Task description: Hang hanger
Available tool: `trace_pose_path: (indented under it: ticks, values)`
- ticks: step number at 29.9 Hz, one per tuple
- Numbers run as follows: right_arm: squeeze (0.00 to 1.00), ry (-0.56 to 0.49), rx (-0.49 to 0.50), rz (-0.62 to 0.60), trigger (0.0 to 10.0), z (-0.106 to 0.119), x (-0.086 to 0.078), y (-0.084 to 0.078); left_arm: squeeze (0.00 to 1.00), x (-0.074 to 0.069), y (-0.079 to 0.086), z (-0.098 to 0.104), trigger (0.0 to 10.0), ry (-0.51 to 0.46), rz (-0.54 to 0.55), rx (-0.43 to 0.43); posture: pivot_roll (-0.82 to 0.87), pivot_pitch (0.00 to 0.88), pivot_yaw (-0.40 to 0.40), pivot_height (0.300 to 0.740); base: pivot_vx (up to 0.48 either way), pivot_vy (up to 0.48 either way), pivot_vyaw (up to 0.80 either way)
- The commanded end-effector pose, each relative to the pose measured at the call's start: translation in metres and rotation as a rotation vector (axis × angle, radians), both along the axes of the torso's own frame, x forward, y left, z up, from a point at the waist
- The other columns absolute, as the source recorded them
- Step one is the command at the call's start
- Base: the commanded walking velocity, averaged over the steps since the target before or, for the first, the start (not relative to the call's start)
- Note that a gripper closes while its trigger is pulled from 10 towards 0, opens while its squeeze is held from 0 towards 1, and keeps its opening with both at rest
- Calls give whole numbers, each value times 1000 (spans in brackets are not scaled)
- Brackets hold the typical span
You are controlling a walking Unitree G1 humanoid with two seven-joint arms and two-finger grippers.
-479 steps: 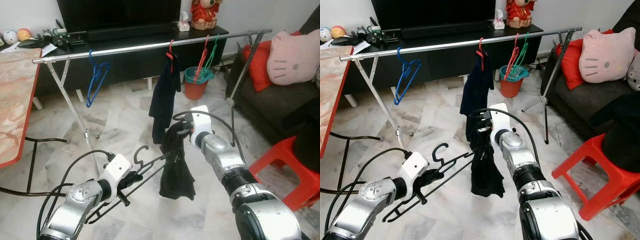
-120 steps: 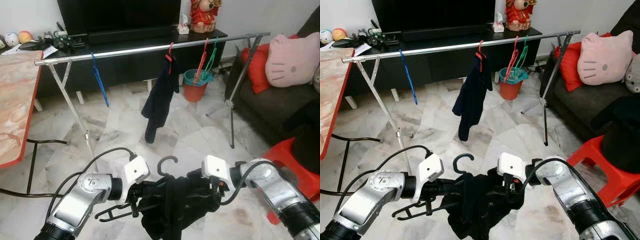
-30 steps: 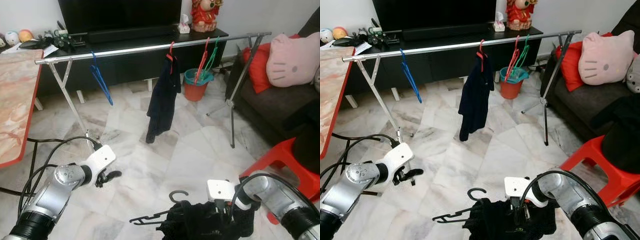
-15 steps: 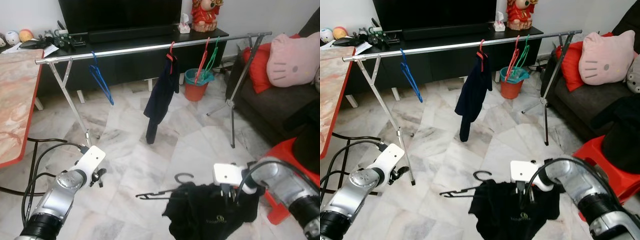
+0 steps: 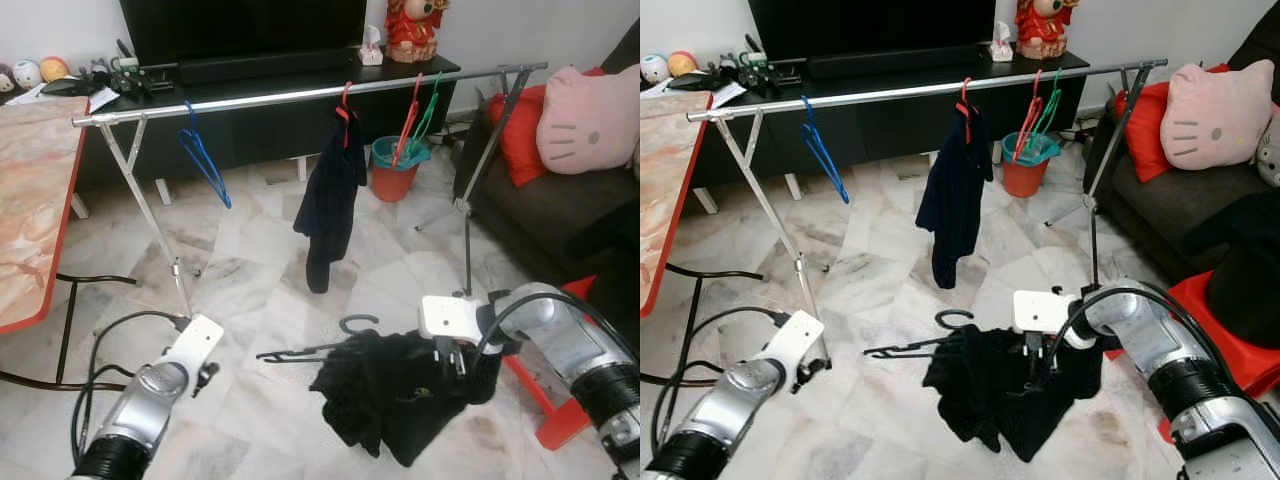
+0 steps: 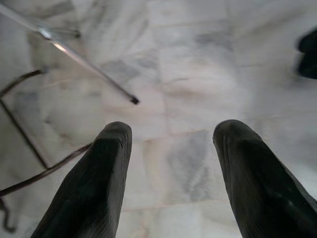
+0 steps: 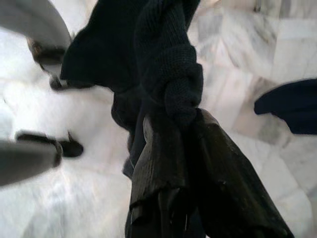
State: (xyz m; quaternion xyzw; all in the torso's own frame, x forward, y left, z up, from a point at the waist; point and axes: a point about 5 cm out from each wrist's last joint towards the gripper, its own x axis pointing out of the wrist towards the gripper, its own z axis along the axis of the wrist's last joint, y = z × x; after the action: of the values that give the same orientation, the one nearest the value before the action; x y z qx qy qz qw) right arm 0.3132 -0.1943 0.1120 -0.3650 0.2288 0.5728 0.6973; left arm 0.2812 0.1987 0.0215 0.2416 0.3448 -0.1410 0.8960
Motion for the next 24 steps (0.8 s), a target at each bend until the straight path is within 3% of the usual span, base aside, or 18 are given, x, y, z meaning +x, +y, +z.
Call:
trace_pose_path:
  ticks: [1,3,4,8,18,24]
  values:
    - [0,-53,122,25,0,22,5,11,0,-4,-5,-5,10000,7,-3,-76,-9,0,-10,740,0,0,0]
    - [0,-40,173,36,0,25,4,14,0,-3,-10,-5,10000,-15,29,-192,-9,0,-11,740,0,0,0]
    - [0,-40,173,36,0,25,4,14,0,-3,-10,-5,10000,-15,29,-192,-9,0,-11,740,0,0,0]
    - [0,-44,145,13,0,21,5,8,0,-6,-14,-4,10000,-61,12,-332,-8,0,-13,740,0,0,0]
    - [0,-32,137,-33,0,21,4,-6,0,-26,-15,-17,10000,-103,-4,-497,-8,0,-13,740,0,0,0]
    - [0,-44,229,-33,0,34,4,-5,0,-34,-11,-22,10000,-137,23,-558,-11,0,-20,740,0,0,0]
